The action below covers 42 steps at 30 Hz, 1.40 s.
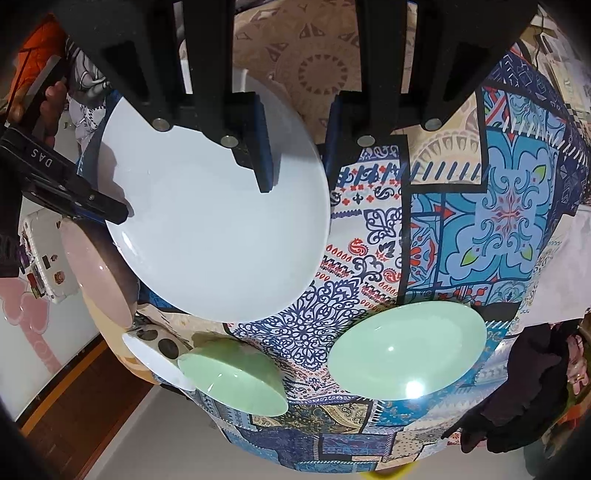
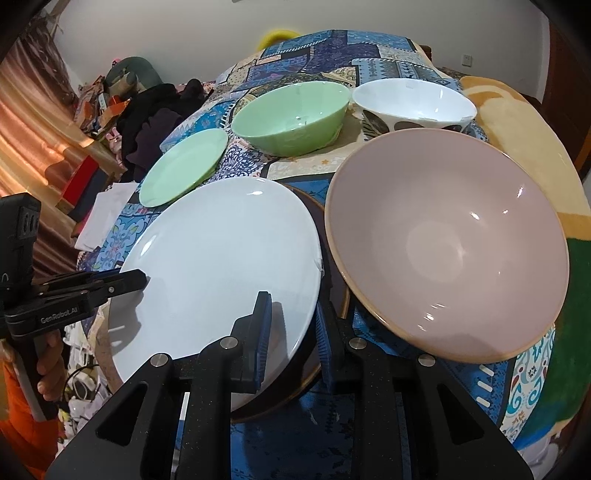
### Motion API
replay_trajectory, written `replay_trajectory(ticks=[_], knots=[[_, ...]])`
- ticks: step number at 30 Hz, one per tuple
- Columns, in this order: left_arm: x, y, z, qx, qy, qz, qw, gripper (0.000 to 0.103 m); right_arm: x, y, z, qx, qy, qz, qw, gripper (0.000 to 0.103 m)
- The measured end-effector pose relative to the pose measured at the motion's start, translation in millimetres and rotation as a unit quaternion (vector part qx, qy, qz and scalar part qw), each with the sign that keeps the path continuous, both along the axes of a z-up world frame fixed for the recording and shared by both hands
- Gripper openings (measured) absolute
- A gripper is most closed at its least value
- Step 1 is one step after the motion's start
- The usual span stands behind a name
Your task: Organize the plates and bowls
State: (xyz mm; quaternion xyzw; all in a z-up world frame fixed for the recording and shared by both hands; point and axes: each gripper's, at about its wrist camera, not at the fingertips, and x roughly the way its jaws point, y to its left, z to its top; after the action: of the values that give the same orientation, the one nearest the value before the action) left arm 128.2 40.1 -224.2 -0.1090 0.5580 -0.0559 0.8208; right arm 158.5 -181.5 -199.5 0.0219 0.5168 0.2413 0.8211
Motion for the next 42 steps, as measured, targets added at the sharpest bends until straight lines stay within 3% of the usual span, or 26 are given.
replay_trajectory(ticks=[18, 20, 26, 34, 42], knots=[[10.4, -6.3, -6.9, -0.014, 0.013, 0.002, 0.9998, 0.026, -5.7, -8.4, 5.6, -0.007, -0.017, -0.009, 1.000, 0.024], [8.7, -6.2, -5.2, -0.011, 0.009, 0.002, 0.9999, 0.026, -7.3, -7.8, 6.7, -0.028, -0.027, -0.014, 0.999, 0.026], [0.7, -2.8, 7.2, -0.010, -0.007, 0.003, 0.9999, 0.026, -14.1, -9.9, 15.4, -0.024, -0.034, -0.003, 0.999, 0.026], [-14.8, 16.4, 34.5, 0.004, -0.049, 0.027, 0.9984, 0.041, -9.8, 12.7, 36.5, -0.013, -0.063, 0.020, 0.998, 0.028], [-16.9, 60.5, 64.7, 0.035, -0.100, 0.080, 0.9912, 0.061, 10.8, 62.6, 49.7, -0.016, -0.095, 0.066, 0.993, 0.039]])
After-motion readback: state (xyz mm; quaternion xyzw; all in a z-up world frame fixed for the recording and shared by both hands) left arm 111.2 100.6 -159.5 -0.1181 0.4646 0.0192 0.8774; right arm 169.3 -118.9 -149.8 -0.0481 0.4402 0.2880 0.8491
